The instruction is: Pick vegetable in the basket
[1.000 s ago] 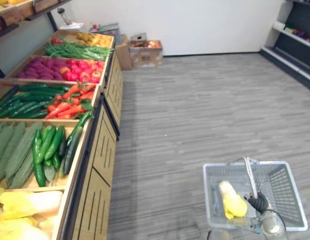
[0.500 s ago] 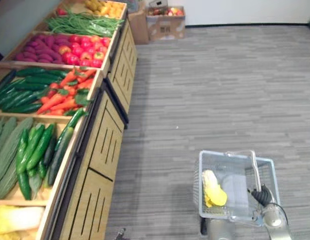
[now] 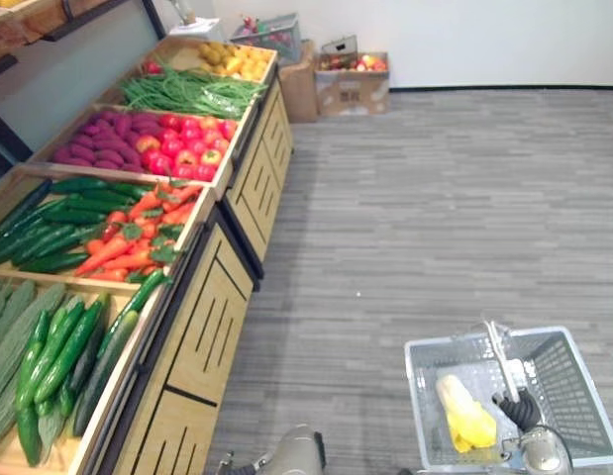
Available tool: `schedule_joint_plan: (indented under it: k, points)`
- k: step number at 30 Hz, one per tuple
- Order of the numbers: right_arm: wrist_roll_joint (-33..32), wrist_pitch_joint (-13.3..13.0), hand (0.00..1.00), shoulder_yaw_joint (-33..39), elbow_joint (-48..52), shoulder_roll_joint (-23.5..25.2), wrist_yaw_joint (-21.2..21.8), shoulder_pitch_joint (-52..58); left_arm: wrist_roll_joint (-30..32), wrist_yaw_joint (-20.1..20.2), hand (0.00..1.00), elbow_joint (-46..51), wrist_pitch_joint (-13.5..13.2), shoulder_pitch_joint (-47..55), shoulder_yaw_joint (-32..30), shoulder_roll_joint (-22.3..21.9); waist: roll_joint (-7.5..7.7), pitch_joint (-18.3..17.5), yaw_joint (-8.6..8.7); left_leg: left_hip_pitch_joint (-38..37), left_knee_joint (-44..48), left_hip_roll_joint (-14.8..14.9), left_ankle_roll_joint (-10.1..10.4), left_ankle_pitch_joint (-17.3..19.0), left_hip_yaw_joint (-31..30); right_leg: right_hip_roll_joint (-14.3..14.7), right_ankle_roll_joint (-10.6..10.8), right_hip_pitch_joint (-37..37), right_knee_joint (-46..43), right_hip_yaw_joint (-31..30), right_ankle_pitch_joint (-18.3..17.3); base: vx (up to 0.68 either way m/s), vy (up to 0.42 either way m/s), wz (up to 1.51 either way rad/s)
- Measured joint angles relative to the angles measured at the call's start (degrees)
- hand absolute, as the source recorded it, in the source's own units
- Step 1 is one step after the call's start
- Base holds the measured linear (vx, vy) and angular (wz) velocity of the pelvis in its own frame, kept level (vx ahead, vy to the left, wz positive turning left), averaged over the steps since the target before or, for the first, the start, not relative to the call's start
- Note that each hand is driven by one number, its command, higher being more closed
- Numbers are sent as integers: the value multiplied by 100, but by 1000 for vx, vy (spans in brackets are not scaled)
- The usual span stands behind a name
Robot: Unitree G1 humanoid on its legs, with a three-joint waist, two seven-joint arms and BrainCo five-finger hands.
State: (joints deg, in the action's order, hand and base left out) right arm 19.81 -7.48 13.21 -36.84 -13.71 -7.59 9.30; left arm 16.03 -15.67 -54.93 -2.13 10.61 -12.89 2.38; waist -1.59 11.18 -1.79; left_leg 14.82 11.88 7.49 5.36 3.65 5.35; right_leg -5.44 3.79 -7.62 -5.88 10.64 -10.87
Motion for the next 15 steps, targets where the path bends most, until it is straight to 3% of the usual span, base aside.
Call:
schedule_joint_plan:
  k: [1,2,4,7,9,10,11,12,13,14,15]
  points:
    - [1,19,100,-14,-13,23,-38,74,5,-12,0,48,10,53,-10,-33,-32,-8,-16,-89,-465,-18,-24,-559,22,-28,151,-110,25,-19,-103,390,308,-1]
    - [0,44,100,-24,-11,79,-65,88,11,-9,0,52,12,54,-26,-50,-48,-26,-22,-110,-481,-84,-106,-741,45,-74,165,-188,58,-29,-137,351,228,11]
    - [-1,91,100,-131,-2,262,-98,84,30,-27,0,127,15,6,-58,63,266,-18,-25,1,-260,-394,-332,-552,218,-364,172,-204,142,-163,-169,338,170,10]
    - [8,102,100,-297,-8,312,-86,46,50,-35,0,35,39,-5,-111,58,335,-41,-100,-63,19,-537,-481,-218,394,-573,289,-199,-40,-472,77,310,176,-12]
    - [25,93,100,-353,-20,342,-84,32,75,-77,0,1,87,-5,-92,120,395,-75,-113,-301,-57,-638,-583,-82,501,-697,329,-32,-644,-680,114,323,165,-20]
    - [33,89,100,-354,-31,348,-85,25,108,-104,0,-6,103,-6,-62,134,392,-100,-145,-533,-202,-704,-602,-27,533,-768,429,274,-1399,-883,173,356,159,-10]
    - [31,76,100,-354,-90,365,-90,24,161,-123,0,-44,110,24,62,213,494,-152,-115,-784,-383,-789,-661,34,540,-838,642,790,-2557,-1047,486,301,133,-5]
    - [24,69,100,-354,-115,376,-106,14,199,-131,0,-48,110,39,139,249,485,-180,-68,-894,-443,-813,-689,71,545,-851,690,995,-3031,-1131,740,308,126,8]
    - [15,64,100,-347,-168,399,-147,-54,252,-138,0,-48,118,64,221,279,502,-181,-6,-1154,-550,-837,-723,164,521,-849,796,1299,-3762,-1250,1416,244,86,5]
    - [15,53,100,-336,-182,402,-179,-94,257,-138,0,-47,128,77,270,294,521,-189,13,-1281,-594,-844,-806,241,497,-835,886,1440,-4113,-1303,1666,310,101,1]
    - [17,-12,100,-339,-183,404,-182,-123,257,-138,0,-44,144,73,346,349,557,-188,16,-1424,-588,-833,-884,316,478,-775,888,1659,-4625,-1325,1681,314,66,0]
